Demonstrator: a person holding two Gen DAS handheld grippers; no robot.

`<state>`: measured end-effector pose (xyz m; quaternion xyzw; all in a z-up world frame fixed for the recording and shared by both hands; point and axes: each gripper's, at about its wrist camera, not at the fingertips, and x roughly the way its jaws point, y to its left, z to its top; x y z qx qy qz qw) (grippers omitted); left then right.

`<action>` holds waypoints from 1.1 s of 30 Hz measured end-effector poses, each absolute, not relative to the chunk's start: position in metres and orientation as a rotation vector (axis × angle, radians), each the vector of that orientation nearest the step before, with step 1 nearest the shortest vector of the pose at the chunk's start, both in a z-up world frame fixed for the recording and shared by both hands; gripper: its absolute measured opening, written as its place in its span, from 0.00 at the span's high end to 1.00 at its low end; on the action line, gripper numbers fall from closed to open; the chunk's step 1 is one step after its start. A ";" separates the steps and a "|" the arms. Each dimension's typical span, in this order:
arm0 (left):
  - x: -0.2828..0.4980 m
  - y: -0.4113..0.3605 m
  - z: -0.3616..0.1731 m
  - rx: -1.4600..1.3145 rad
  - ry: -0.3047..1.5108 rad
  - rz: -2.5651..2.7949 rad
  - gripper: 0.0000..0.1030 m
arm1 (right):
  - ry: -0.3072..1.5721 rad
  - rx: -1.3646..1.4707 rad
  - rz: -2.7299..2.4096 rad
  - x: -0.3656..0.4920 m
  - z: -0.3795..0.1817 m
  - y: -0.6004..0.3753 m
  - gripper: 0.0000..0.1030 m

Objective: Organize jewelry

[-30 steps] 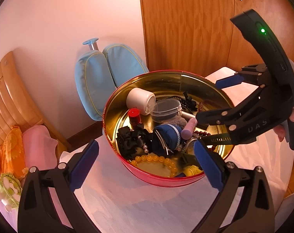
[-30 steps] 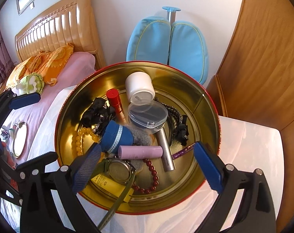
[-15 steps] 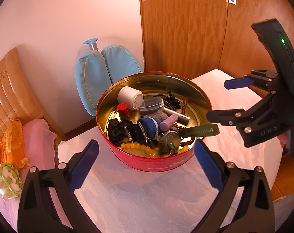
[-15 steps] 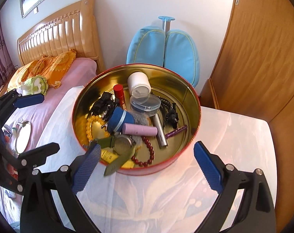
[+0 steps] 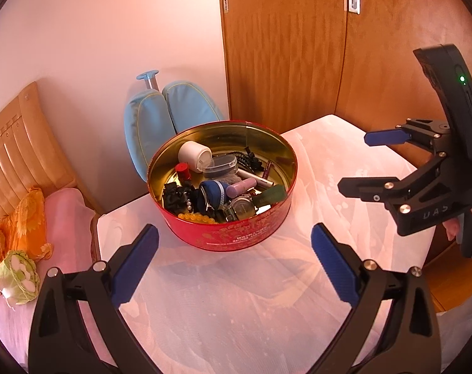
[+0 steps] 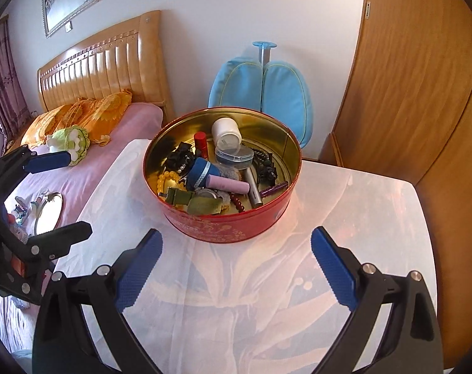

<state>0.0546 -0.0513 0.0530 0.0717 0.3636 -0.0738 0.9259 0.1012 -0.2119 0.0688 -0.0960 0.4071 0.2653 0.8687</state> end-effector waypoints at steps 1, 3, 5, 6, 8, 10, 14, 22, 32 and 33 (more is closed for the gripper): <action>0.052 -0.053 0.054 0.154 0.745 -0.147 0.07 | 0.847 -0.198 0.559 0.098 0.070 -0.213 0.06; 0.046 -0.055 0.057 0.156 0.742 -0.141 0.07 | 0.840 -0.197 0.561 0.090 0.073 -0.214 0.06; 0.041 -0.055 0.060 0.148 0.741 -0.151 0.07 | 0.841 -0.195 0.568 0.086 0.075 -0.214 0.06; 0.040 -0.054 0.061 0.147 0.740 -0.159 0.07 | 0.838 -0.200 0.568 0.084 0.076 -0.213 0.06; 0.042 -0.052 0.059 0.159 0.747 -0.165 0.07 | 0.834 -0.212 0.556 0.083 0.077 -0.208 0.06; 0.050 -0.048 0.058 0.177 0.757 -0.170 0.07 | 0.835 -0.210 0.543 0.085 0.078 -0.203 0.06; 0.079 -0.029 0.047 0.169 0.795 -0.173 0.07 | 0.871 -0.210 0.481 0.100 0.070 -0.189 0.06; 0.146 0.006 0.023 0.211 0.863 -0.150 0.07 | 1.003 -0.226 0.341 0.136 0.038 -0.151 0.06; 0.178 0.010 0.013 0.215 0.877 -0.232 0.07 | 1.034 -0.261 0.244 0.145 0.035 -0.140 0.06; 0.178 0.010 0.012 0.213 0.879 -0.237 0.07 | 1.034 -0.258 0.242 0.145 0.035 -0.140 0.06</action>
